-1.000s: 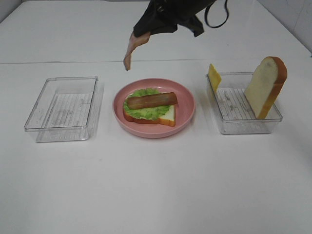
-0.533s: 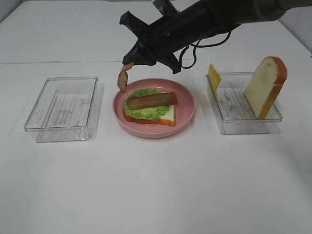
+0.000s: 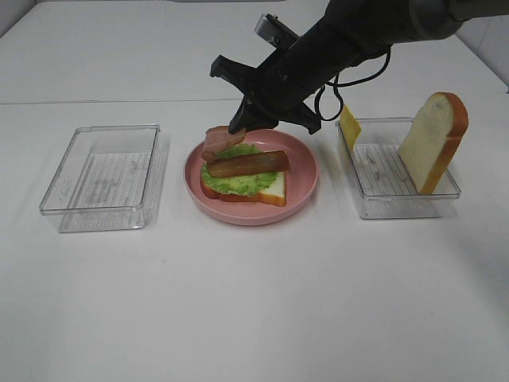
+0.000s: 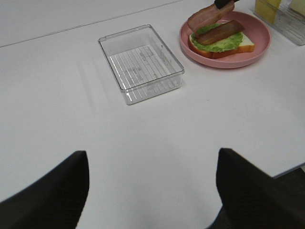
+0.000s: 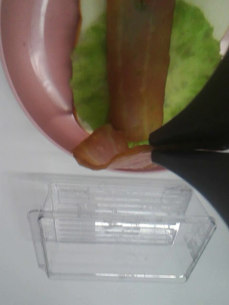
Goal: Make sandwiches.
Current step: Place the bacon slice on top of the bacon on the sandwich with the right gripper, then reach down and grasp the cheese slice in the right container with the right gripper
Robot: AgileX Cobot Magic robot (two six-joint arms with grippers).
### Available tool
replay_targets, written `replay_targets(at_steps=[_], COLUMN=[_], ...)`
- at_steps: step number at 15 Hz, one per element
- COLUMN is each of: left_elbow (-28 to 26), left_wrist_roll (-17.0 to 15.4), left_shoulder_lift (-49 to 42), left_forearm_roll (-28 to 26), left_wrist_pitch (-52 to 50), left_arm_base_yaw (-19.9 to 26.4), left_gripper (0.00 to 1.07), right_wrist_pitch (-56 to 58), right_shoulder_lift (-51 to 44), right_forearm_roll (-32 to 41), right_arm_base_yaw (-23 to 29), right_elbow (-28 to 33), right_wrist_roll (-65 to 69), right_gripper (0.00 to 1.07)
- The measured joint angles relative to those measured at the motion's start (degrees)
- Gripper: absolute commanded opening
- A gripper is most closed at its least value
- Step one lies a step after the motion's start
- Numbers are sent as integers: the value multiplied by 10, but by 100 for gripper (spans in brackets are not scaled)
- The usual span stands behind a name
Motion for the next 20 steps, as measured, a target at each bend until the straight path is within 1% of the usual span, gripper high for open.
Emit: replay_targets(at_steps=[1, 3, 4, 7, 9, 11, 14, 16, 20], left_elbow=[0, 0, 0, 0, 0, 0, 0, 0, 0], left_wrist_roll=[0, 0, 0, 0, 0, 0, 0, 0, 0], left_shoulder_lift=[0, 0, 0, 0, 0, 0, 0, 0, 0], left_forearm_roll=[0, 0, 0, 0, 0, 0, 0, 0, 0], left_wrist_pitch=[0, 0, 0, -1, -1, -1, -1, -1, -1], left_arm_base_yaw=[0, 0, 0, 0, 0, 0, 0, 0, 0], left_gripper=[71, 71, 71, 71, 71, 71, 71, 71, 71], right_wrist_pitch=[3, 14, 22, 46, 54, 64, 93, 129, 154], right_shoulder_lift=[0, -1, -1, -3, -3, -11, -33, -65, -125], right_forearm_roll=[-21, -93, -121, -156, -166, -177, -202, -249, -355], right_arm_base_yaw=[0, 0, 0, 0, 0, 0, 0, 0, 0], right_elbow=[0, 0, 0, 0, 0, 0, 0, -1, -1], right_wrist_roll=[15, 60, 73, 84, 84, 84, 84, 84, 104], right_gripper=[8, 20, 29, 61, 73, 77, 77, 77, 77])
